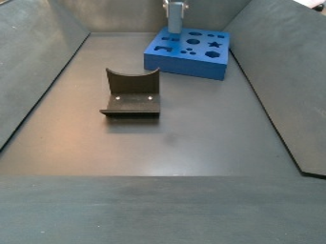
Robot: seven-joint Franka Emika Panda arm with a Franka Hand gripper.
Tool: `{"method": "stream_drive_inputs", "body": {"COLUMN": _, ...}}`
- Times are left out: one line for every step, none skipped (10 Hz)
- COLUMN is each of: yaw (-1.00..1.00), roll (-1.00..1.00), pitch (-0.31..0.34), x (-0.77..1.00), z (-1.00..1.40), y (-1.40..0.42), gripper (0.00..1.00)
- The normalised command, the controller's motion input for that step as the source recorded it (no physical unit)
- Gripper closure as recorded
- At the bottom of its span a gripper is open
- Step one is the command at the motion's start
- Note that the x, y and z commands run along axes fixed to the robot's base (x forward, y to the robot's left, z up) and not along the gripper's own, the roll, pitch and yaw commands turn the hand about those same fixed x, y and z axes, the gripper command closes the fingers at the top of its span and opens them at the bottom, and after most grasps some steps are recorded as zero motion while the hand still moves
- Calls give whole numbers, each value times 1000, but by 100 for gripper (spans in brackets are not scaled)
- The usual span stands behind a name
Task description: Insert the rectangle object.
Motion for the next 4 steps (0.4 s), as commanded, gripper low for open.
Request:
{"method": "stream_drive_inputs", "body": {"yaw": -14, "roll": -79, "pitch": 3, "x": 91, "z": -851, "y": -63, "gripper": 100}}
{"method": "stream_drive_inputs", "body": {"yaw": -111, "roll": -63, "pitch": 0, "x": 91, "z": -546, "y": -163, "gripper": 100}}
{"method": "stream_drive_inputs", "body": {"yaw": -51, "roll": -70, "pitch": 0, "x": 109, "z": -91, "y": 0, "gripper": 100}}
{"method": "stream_drive_inputs", "body": {"yaw": 0, "roll": 0, "pitch": 1, "x": 0, "z": 0, "y": 0, "gripper": 100}}
